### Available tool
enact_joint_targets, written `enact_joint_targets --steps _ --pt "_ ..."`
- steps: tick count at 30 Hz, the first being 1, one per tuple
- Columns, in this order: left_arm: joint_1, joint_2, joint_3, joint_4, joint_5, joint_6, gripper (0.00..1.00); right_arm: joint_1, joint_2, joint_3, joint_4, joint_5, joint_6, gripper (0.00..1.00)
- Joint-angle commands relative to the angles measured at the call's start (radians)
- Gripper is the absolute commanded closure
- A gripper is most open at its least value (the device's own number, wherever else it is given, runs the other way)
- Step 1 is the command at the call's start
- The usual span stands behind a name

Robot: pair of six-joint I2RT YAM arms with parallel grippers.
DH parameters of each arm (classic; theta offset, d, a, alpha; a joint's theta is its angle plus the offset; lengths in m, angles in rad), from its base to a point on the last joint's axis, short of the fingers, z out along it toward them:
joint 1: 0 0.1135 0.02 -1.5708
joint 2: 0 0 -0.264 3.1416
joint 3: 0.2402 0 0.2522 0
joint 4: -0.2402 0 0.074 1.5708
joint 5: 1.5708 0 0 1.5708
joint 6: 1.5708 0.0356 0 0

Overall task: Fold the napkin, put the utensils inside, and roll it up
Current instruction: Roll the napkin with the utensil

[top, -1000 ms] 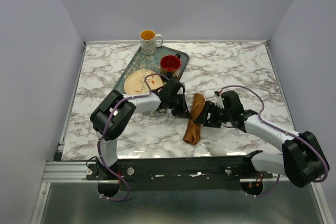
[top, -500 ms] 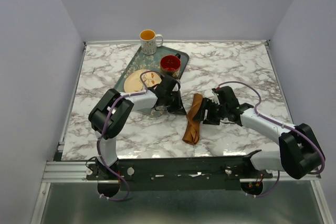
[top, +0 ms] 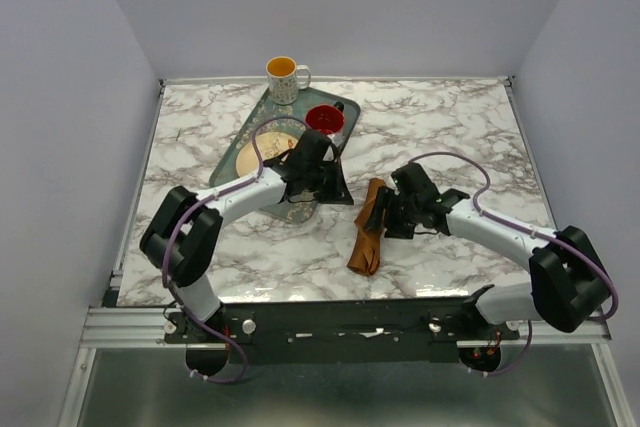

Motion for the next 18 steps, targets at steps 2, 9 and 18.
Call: enact_joint_targets --steps 2,9,18 --pt "0.004 -0.069 -0.083 -0.012 0.002 0.049 0.88 0.016 -0.038 0.005 -0.092 0.097 0.055 0.31" --pt "-0.002 -0.069 -0.175 0.054 0.062 0.031 0.89 0.036 -0.066 -0.079 0.006 -0.004 0.027 0.33" --pt "-0.066 -0.037 -0.197 0.077 0.055 0.005 0.90 0.080 -0.044 -0.076 0.035 -0.022 0.053 0.35"
